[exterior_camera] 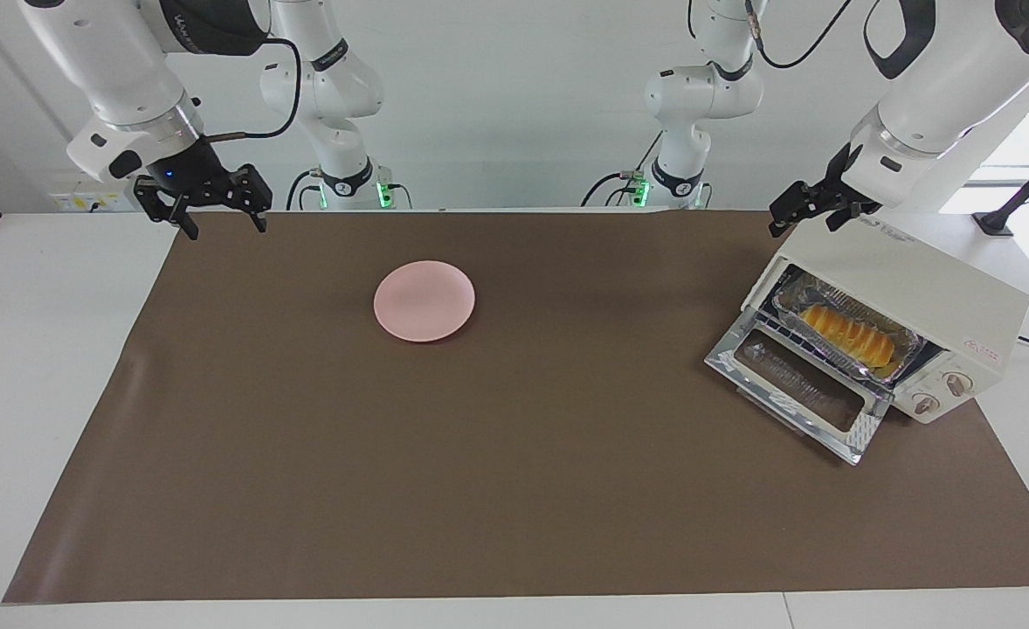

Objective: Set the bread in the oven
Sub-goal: 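Open the left gripper inside the oven and withdraw it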

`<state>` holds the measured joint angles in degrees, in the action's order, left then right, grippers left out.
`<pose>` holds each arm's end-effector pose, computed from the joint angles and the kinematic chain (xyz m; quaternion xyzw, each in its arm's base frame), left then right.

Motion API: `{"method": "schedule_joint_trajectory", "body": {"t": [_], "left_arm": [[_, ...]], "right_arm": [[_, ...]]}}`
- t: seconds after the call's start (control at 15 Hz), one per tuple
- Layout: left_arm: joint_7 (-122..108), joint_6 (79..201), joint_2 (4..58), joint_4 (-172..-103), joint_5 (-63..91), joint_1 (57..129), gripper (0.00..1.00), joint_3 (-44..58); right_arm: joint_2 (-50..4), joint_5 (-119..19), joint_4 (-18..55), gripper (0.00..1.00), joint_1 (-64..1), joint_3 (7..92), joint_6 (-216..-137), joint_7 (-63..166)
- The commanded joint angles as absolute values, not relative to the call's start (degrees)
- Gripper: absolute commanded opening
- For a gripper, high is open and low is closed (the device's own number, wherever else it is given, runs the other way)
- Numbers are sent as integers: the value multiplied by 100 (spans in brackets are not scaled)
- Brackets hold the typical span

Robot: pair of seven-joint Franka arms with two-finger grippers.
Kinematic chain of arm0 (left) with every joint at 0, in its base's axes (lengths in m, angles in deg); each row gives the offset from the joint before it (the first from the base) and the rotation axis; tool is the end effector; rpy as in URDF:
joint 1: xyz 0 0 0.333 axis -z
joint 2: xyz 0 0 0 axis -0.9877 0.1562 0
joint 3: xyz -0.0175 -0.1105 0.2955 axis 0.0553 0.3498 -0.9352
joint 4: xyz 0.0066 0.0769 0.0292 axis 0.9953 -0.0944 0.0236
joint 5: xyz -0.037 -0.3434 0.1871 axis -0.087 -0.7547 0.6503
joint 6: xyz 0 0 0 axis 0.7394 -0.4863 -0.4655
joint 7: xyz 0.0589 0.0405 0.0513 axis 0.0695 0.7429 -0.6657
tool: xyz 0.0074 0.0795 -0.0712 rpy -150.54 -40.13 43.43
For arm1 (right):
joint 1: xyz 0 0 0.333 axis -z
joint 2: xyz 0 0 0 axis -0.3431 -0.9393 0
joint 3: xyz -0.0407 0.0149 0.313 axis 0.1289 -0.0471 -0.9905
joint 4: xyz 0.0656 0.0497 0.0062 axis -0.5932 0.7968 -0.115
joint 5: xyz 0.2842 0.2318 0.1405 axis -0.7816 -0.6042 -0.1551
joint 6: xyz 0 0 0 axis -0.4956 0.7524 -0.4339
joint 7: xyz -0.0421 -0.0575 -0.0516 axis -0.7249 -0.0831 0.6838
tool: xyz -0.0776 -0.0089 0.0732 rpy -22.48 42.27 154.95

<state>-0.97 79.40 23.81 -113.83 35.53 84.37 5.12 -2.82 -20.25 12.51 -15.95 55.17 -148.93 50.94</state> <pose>0.5456 -0.0527 0.6182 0.9947 0.0361 -0.0931 0.0244 0.5235 -0.0188 0.6071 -0.9982 -0.0525 0.0266 0.0088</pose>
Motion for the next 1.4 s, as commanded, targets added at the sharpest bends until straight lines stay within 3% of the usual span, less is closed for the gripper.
{"method": "schedule_joint_trajectory", "body": {"t": [0.0,0.6,1.0,1.33], "left_arm": [[-71,7814,2294,-11284,3649,8506,100,346],[166,8322,2250,-11292,3676,8488,100,285],[421,8657,1952,-11924,3693,8452,100,285],[404,8780,1907,-12048,3693,8479,100,302]], "right_arm": [[-217,-2086,1319,100,-1549,5504,-14876,5165],[-217,-2086,1310,100,-1549,5504,-14876,5165],[-217,-2086,1311,100,-1549,5504,-14876,5165],[-217,-2086,1311,100,-1549,5504,-14876,5165]]}}
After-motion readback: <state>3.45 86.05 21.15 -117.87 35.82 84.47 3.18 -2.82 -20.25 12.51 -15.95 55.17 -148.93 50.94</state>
